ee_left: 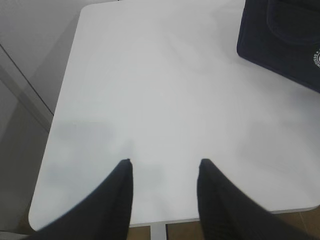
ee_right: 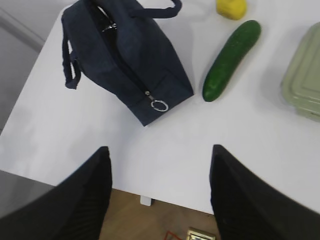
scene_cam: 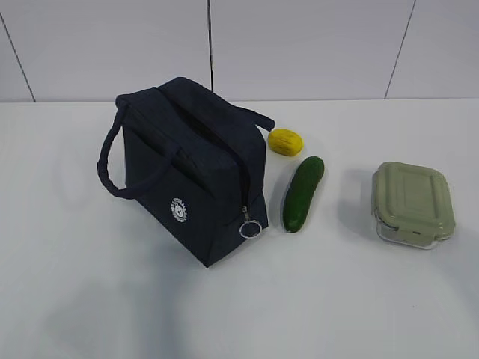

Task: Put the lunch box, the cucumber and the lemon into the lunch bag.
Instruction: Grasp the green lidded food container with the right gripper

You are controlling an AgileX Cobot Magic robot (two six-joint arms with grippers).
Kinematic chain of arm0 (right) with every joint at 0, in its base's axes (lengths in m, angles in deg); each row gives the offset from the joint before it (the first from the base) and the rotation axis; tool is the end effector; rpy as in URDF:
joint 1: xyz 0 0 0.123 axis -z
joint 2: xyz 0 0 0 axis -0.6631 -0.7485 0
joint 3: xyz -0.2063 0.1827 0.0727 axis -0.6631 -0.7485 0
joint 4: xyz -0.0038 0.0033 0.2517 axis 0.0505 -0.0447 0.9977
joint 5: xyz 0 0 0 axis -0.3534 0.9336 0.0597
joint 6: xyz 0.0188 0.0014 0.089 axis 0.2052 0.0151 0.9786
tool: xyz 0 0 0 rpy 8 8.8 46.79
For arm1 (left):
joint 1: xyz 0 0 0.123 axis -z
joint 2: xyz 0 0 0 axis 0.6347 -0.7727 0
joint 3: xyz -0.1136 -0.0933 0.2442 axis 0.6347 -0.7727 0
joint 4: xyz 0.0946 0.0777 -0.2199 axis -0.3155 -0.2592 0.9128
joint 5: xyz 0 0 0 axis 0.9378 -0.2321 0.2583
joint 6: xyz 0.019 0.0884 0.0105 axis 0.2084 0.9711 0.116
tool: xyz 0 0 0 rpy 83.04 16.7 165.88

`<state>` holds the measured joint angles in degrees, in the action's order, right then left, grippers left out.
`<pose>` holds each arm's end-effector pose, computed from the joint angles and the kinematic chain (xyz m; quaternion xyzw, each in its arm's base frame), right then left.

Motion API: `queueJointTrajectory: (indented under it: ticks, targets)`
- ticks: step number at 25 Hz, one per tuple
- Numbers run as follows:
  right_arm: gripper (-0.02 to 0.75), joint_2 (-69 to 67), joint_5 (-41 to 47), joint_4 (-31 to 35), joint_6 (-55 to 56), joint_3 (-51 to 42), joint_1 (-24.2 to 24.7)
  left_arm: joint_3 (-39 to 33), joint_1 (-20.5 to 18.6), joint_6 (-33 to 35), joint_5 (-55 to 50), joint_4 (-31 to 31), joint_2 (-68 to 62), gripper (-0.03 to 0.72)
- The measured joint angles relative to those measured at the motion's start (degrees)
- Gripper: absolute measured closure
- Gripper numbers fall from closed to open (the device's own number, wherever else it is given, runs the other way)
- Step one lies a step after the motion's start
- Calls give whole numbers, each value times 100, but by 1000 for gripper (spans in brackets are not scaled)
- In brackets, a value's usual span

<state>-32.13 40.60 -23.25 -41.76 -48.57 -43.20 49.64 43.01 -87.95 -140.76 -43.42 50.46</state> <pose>0.1146 0.0473 0.3282 -0.0409 0.8745 0.2694 0.4012 -0.0069 0.0064 0.2805 0.0271 0.8596 0.0218 0.5097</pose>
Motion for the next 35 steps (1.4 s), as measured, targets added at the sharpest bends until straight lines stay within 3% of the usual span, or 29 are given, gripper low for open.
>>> queueJointTrajectory:
  ticks: [7, 14, 22, 28, 35]
  targets:
    - [267, -1044, 377, 1455, -1446, 137, 153, 0, 0, 0, 0, 0, 0, 379]
    - [267, -1631, 1317, 2585, -2751, 137, 1480, 0, 0, 0, 0, 0, 0, 379]
    - [267, -2934, 1829, 3558, -4108, 159, 2316, 0, 0, 0, 0, 0, 0, 379]
    - [267, -3498, 1818, 3683, -4653, 172, 3162, 0, 0, 0, 0, 0, 0, 379]
    - [267, -4722, 1781, 3214, -4828, 326, 3352, 0, 0, 0, 0, 0, 0, 379]
